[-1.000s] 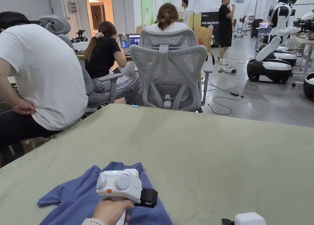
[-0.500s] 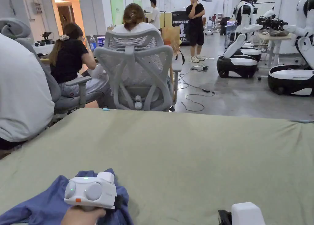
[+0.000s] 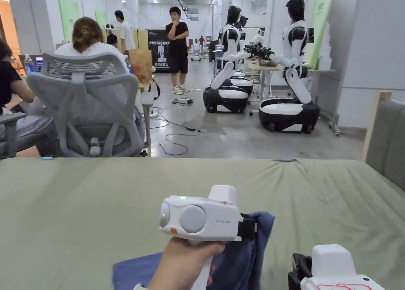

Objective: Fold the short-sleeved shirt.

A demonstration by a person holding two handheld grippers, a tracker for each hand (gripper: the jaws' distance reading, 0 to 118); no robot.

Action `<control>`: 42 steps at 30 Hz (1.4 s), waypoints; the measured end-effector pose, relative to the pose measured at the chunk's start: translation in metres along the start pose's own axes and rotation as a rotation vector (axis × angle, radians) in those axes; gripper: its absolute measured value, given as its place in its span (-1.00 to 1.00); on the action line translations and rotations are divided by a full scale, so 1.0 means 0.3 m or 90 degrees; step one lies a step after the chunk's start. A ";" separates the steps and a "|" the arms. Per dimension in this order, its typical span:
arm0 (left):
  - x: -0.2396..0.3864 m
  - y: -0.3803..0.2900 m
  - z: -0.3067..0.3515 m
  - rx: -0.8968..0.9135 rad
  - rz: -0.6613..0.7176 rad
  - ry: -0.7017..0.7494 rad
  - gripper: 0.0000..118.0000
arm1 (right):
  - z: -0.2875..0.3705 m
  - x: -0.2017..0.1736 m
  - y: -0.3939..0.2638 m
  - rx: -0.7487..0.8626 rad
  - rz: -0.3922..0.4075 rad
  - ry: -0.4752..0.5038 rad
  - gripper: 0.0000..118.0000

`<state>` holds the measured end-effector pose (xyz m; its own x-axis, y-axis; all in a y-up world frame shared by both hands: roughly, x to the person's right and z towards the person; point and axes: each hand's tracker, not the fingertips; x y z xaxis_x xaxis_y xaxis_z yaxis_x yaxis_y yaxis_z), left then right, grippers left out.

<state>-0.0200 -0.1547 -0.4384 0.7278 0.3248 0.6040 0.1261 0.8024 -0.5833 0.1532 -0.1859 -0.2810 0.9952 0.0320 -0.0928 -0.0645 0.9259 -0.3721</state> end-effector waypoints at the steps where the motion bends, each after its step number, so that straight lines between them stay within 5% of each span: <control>1: 0.027 -0.024 -0.074 -0.030 -0.013 0.003 -0.96 | 0.005 0.033 -0.009 -0.003 -0.001 -0.012 -1.00; 6: -0.034 -0.245 -0.424 -0.191 -0.013 0.102 -0.96 | 0.001 0.165 -0.063 -0.023 -0.013 -0.050 -1.00; 9: -0.040 -0.375 -0.468 -0.218 -0.020 0.169 -0.96 | -0.005 0.208 -0.086 -0.032 -0.021 -0.058 -1.00; 12: -0.005 -0.374 -0.415 -0.183 -0.025 0.140 -0.84 | -0.012 0.224 -0.095 -0.035 -0.024 -0.057 -1.00; 15: 0.018 -0.329 -0.296 -0.069 -0.037 0.196 0.51 | -0.017 0.215 -0.091 -0.034 -0.033 -0.049 -1.00; 16: 0.023 -0.299 -0.249 -0.033 -0.033 0.201 0.77 | -0.015 0.202 -0.087 -0.033 -0.030 -0.043 -1.00; 21: 0.034 -0.302 0.136 0.125 -0.066 0.233 0.68 | -0.010 0.125 -0.067 -0.019 -0.018 -0.021 -1.00; 23: 0.020 -0.371 0.307 0.199 -0.063 0.293 0.42 | -0.016 0.093 -0.069 -0.013 -0.014 -0.018 -1.00; 24: 0.010 -0.412 0.366 0.212 -0.068 0.333 0.09 | -0.017 0.077 -0.069 -0.013 -0.013 -0.017 -1.00; 25: 0.004 -0.450 0.426 0.220 -0.071 0.374 -0.64 | -0.015 0.062 -0.071 -0.013 -0.014 -0.015 -1.00; 26: -0.004 -0.487 0.477 0.232 -0.066 0.415 -1.00 | -0.017 0.047 -0.072 -0.012 -0.015 -0.011 -1.00; 33: -0.190 -0.577 0.736 0.233 0.010 0.472 -1.00 | 0.013 -0.051 -0.079 -0.013 0.005 0.013 -1.00; 39: -0.614 -0.499 0.750 0.055 0.201 0.431 -1.00 | 0.000 -0.062 -0.085 -0.019 0.016 0.023 -1.00; 42: -0.720 -0.483 0.659 -0.006 0.209 0.456 -1.00 | -0.024 -0.045 -0.090 -0.027 0.016 0.019 -1.00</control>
<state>-0.3287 -0.2422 -0.3770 0.9857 0.1393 -0.0952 -0.1667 0.7158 -0.6781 0.1410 -0.2139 -0.2764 0.9907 0.0431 -0.1291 -0.0927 0.9082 -0.4082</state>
